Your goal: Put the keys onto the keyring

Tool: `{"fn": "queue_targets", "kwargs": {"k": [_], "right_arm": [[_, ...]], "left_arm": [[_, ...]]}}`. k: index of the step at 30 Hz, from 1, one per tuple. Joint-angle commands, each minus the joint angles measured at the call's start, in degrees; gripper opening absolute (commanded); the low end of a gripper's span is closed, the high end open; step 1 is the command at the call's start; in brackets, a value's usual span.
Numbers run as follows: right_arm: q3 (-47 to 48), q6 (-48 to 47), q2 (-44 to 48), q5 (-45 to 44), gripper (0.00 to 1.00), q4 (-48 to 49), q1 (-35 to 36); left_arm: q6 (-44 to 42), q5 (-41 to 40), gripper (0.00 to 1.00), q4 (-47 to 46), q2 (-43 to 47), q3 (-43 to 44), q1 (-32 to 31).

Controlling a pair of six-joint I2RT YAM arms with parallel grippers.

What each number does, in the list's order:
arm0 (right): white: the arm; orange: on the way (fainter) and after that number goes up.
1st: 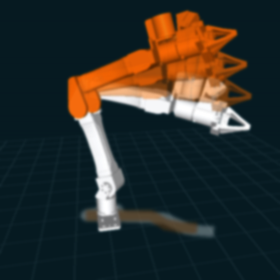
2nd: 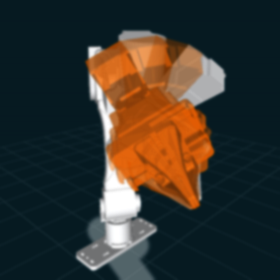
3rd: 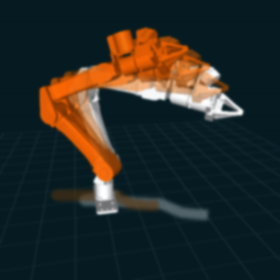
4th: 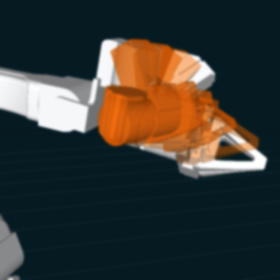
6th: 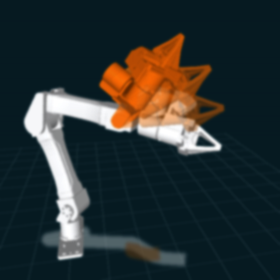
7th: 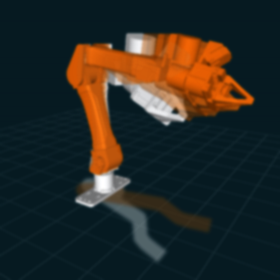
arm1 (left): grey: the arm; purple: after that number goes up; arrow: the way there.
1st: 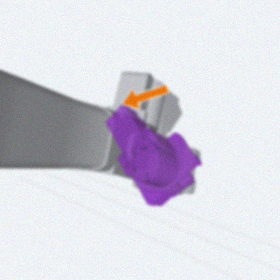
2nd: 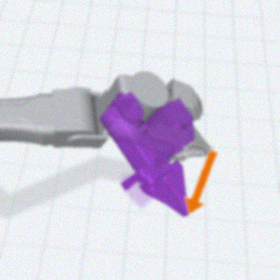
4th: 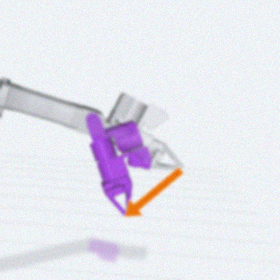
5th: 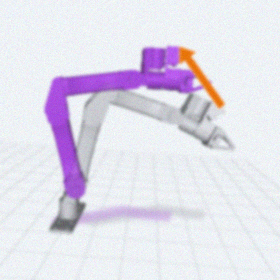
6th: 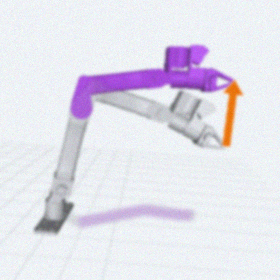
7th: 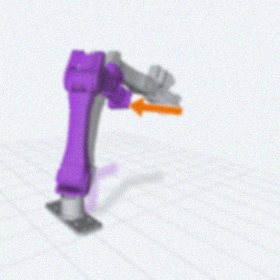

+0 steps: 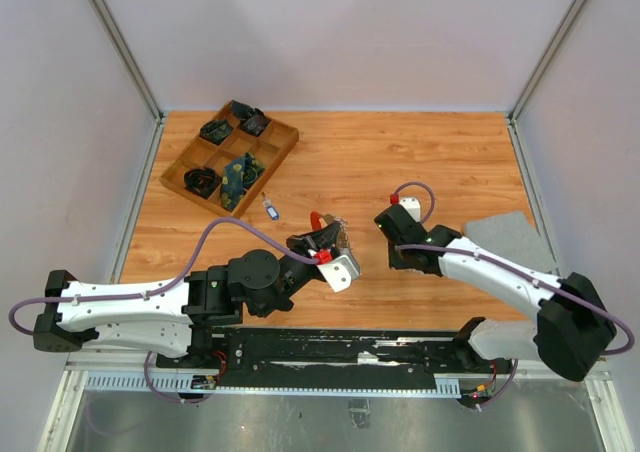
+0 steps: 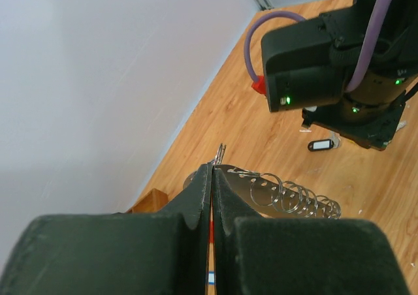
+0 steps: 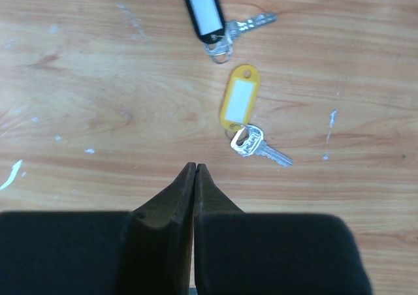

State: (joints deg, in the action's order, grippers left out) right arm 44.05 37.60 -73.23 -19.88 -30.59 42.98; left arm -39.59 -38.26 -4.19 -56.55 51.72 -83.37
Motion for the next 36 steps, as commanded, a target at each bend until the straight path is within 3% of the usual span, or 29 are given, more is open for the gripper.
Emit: {"fn": "queue_targets", "kwargs": {"k": [1,4,8,20,36], "right_arm": [[-1.7,-6.1,4.3,6.8,0.03,1.4,-3.2],[-1.1,-8.7,2.6,9.5,0.28,-0.5,-7.0],[2.9,-10.9,-2.8,8.8,0.38,-4.2,-7.4],[5.9,-10.6,-12.2,7.2,0.46,-4.2,-7.3],[4.5,-16.7,-14.8,10.1,0.38,0.0,-10.6]], "left_arm": [[0.4,0.1,0.0,-2.7,0.3,0.5,0.3],[0.5,0.1,0.01,-2.6,0.2,0.5,0.3],[0.6,0.0,0.01,-2.6,0.1,0.6,0.5],[0.7,0.3,0.0,-2.7,0.0,0.5,1.0],[0.5,0.1,0.01,-2.6,0.4,0.4,1.1]]}}
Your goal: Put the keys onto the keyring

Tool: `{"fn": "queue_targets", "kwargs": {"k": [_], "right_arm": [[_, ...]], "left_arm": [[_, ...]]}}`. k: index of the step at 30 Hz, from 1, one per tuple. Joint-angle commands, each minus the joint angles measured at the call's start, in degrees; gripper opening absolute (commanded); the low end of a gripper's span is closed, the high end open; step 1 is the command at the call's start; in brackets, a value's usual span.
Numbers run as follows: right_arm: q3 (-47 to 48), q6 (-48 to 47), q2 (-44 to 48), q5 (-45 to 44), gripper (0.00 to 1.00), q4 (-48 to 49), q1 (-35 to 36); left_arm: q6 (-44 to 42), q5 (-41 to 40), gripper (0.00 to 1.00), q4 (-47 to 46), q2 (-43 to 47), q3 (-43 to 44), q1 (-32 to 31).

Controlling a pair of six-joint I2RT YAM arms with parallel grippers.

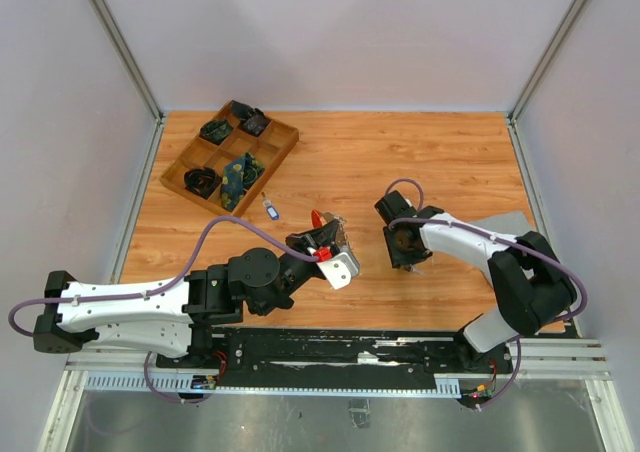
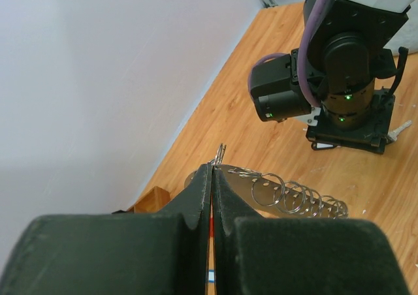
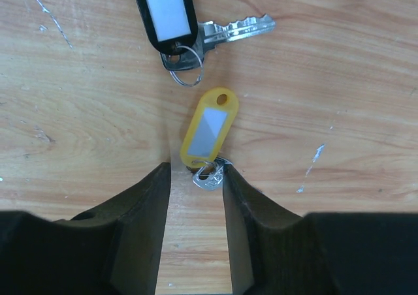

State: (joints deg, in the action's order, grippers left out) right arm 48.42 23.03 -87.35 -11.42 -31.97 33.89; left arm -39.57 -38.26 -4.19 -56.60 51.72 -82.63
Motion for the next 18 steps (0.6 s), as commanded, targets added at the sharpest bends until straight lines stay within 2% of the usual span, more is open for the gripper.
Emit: {"fn": "queue_targets", "kwargs": {"k": [1,7,13,18], "right_arm": [[0.0,-2.3,-0.8,2.2,0.37,1.6,-1.7],[-1.7,-3.3,-0.7,5.7,0.28,3.7,-3.6],[-2.7,-3.8,1.3,8.0,0.24,4.5,-5.0],[-3.6,-3.5,6.0,15.4,0.22,6.4,-7.0]], "left_arm": [[0.5,0.1,0.01,-2.7,0.5,0.4,0.4],[0.5,0.0,0.01,-2.8,0.4,0.3,0.4],[0.5,0.0,0.0,-2.8,0.4,0.2,0.4],[0.4,-0.1,0.0,-2.8,0.2,0.2,0.4]]}}
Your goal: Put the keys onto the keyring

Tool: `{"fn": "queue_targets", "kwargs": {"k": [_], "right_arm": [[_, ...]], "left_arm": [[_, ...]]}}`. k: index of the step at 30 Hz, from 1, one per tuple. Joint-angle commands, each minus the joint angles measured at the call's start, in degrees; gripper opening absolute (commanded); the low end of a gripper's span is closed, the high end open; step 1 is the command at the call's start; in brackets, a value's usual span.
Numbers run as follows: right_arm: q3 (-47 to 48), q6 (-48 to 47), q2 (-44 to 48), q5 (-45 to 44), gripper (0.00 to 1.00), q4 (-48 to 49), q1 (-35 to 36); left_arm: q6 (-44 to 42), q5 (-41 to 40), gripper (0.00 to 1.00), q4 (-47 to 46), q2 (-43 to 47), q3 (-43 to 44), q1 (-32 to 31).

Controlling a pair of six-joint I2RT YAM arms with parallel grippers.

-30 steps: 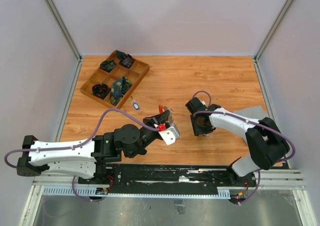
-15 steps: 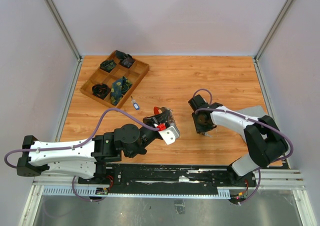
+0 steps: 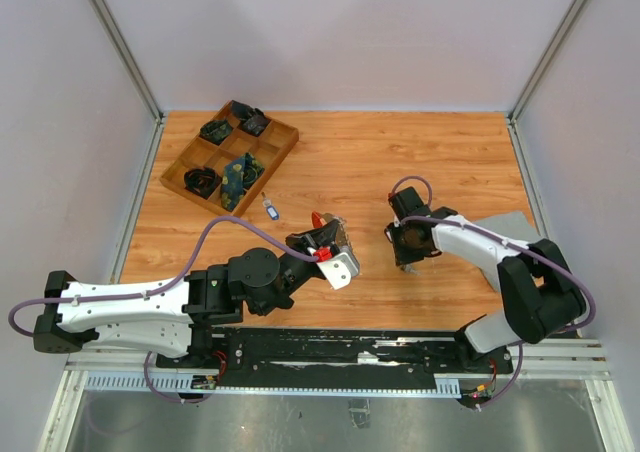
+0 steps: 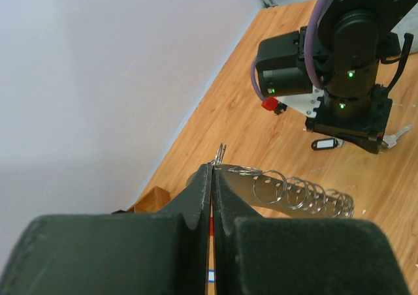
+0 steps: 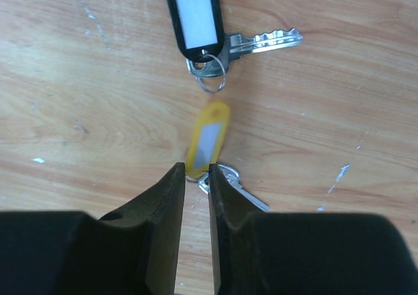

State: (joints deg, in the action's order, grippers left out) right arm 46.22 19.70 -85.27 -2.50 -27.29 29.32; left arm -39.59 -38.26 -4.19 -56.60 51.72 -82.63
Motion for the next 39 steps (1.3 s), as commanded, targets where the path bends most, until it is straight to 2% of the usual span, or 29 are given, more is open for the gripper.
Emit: {"fn": "queue_targets", "kwargs": {"k": [1,7,11,16,22,26,34,39], "right_arm": [[-1.6,-0.1,5.2,8.2,0.21,2.3,-3.2],[-2.7,2.0,11.8,16.3,0.2,6.0,-8.0],[-1.6,1.4,13.0,12.6,0.2,3.1,-9.0],[-1.0,-0.3,12.2,7.9,0.4,-1.1,-8.1],[1.7,-3.4,6.7,3.9,0.51,-2.1,-2.6],[4.6,-6.1,0.8,-0.8,0.5,-3.1,0.3],[8.2,-7.9,-5.9,-4.7,0.38,-3.8,1.4],[8.5,-8.1,-8.1,-4.2,0.29,-4.0,1.4]], "left_arm": [[0.4,-0.1,0.01,-2.8,0.2,0.2,0.4],[0.3,-0.2,0.01,-2.9,0.1,0.2,0.4],[0.3,-0.2,0.01,-2.9,0.1,0.2,0.4],[0.3,-0.1,0.01,-3.0,0.1,0.2,0.4],[0.3,-0.1,0.01,-3.0,-0.2,0.2,0.4],[0.2,-0.3,0.01,-3.0,-0.1,0.2,0.4],[0.2,-0.2,0.0,-3.2,-0.3,0.1,0.6],[0.2,-0.1,0.01,-3.3,-0.2,0.1,0.7]]}}
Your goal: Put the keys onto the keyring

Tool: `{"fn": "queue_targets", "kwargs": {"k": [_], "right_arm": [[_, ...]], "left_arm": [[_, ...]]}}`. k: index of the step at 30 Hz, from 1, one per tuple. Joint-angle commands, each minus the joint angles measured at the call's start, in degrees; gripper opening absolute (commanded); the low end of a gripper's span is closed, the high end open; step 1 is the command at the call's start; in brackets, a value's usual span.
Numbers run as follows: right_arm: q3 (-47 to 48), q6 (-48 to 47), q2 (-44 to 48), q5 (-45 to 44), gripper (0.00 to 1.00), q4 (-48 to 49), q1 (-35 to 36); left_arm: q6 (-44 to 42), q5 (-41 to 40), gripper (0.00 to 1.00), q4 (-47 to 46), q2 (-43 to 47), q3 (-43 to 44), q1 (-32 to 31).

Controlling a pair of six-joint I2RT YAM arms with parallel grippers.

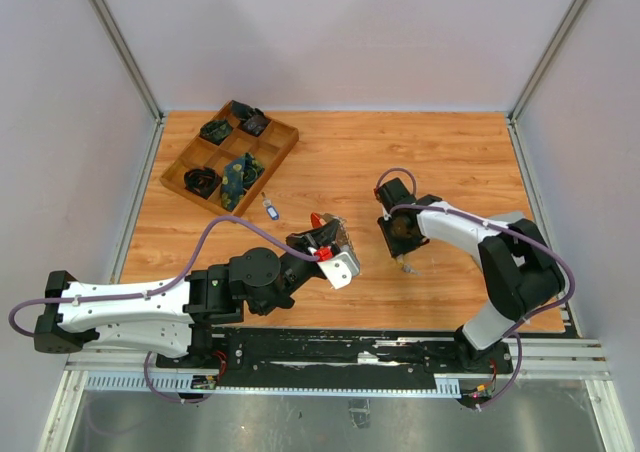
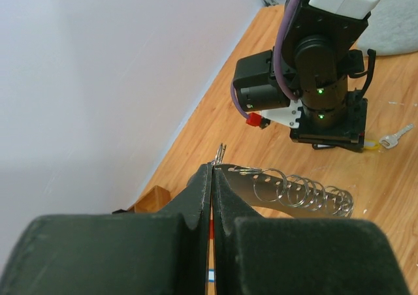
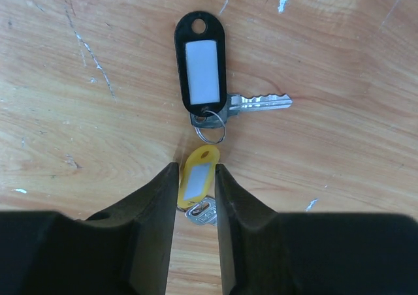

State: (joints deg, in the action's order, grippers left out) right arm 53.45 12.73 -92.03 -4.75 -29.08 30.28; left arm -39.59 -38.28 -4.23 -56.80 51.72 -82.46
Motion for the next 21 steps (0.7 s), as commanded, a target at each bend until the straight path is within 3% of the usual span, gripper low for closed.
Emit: {"fn": "queue_targets", "kwargs": {"k": [1,4,11,17,21], "right_arm": [[1.2,-1.1,-1.6,-1.9,0.28,-2.3,0.5],[1.0,-0.8,-1.9,-1.9,0.23,-2.3,0.5],[0.5,0.0,0.6,-1.0,0.01,-2.0,0.5],[0.2,0.3,6.2,4.2,0.01,-1.3,0.4],[-0.3,0.4,11.5,12.4,0.01,0.6,0.0]], "left_arm": [[0.2,-0.1,0.01,-3.2,0.1,0.1,0.6],[0.2,-0.1,0.0,-3.2,0.1,0.1,0.6],[0.3,0.1,0.01,-3.3,0.2,0.1,0.7],[0.2,0.1,0.01,-3.3,0.5,0.1,0.7],[0.2,0.0,0.0,-3.4,0.8,0.0,0.7]]}}
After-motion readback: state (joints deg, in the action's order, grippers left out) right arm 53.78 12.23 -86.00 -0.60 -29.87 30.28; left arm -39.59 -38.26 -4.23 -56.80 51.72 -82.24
